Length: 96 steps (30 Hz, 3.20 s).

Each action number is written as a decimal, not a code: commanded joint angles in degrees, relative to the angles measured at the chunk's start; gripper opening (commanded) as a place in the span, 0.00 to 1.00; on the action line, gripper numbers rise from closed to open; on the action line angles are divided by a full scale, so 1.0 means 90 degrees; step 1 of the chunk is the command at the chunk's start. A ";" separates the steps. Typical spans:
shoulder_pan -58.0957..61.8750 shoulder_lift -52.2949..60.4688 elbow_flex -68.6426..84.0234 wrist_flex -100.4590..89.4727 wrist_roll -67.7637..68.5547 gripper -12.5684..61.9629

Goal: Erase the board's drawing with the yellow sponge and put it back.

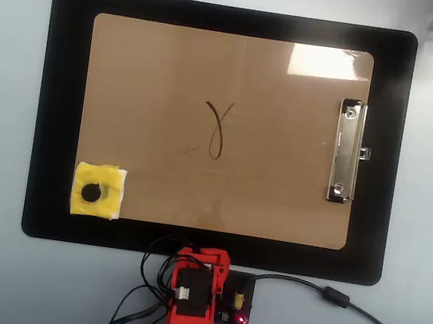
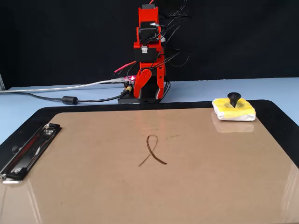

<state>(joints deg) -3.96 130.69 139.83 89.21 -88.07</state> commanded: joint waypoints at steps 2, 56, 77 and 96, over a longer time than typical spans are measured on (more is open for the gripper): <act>-0.0049 0.0439 0.0059 0.0361 -0.0039 0.63; -0.6572 -0.1855 0.0449 -1.0186 -0.0986 0.61; -0.6299 -0.3262 0.0400 -1.1904 -0.0986 0.27; -0.4424 -0.0635 -0.2051 -0.5498 -0.2100 0.06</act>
<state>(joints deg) -45.70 121.20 125.68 26.63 -104.68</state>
